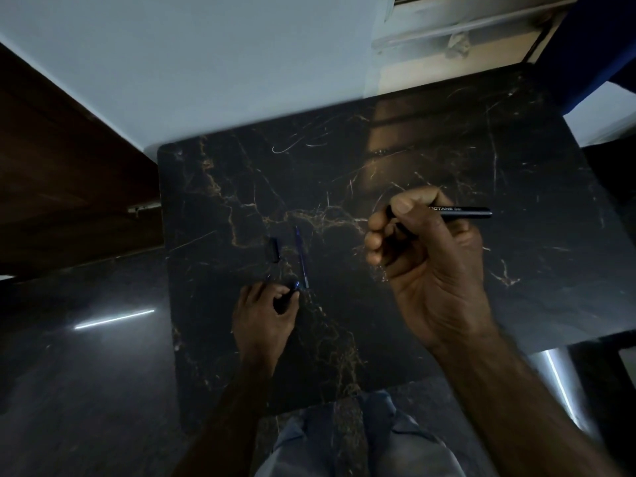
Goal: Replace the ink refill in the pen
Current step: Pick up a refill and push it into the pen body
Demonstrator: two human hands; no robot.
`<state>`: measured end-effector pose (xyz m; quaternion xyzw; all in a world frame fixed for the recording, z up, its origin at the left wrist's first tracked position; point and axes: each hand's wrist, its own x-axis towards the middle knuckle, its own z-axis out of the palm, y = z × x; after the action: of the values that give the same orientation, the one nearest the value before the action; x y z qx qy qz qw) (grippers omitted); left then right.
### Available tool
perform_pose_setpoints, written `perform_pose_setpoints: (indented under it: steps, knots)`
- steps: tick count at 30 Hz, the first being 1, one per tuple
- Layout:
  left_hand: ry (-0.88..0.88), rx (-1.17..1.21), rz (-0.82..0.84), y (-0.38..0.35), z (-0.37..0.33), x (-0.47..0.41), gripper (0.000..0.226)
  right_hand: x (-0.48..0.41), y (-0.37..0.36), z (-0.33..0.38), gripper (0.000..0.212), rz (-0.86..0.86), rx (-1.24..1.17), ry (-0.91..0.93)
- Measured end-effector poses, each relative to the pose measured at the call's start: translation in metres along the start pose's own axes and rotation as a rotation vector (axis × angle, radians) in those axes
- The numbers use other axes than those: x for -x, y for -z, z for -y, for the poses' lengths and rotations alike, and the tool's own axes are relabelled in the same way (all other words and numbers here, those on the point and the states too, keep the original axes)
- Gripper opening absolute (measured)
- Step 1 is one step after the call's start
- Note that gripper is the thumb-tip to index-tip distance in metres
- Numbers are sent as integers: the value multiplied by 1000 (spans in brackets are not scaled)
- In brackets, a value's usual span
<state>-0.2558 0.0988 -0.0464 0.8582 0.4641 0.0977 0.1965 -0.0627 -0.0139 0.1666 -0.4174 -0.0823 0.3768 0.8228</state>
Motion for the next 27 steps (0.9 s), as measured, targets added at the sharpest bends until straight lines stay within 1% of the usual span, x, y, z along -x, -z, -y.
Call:
perform_pose_setpoints:
  steps: [5, 9, 13, 16, 20, 27]
  knots:
    - [76, -4, -40, 13, 6, -11, 19, -2, 1, 0, 21, 5, 10, 5]
    - [126, -10, 7, 20, 29, -26, 25, -3, 2, 0, 19, 11, 15, 2]
    - [125, 2, 60, 26, 44, -42, 30, -3, 2, -2, 18, 11, 21, -8]
    - [109, -7, 118, 29, 46, -52, 27, -3, 3, -3, 18, 11, 22, -11]
    - [106, -33, 151, 32, 39, -56, 22, -3, 4, -2, 16, 2, 22, -16]
    - [116, -40, 142, 34, 36, -54, 26, -3, 4, -2, 16, -8, 18, -15]
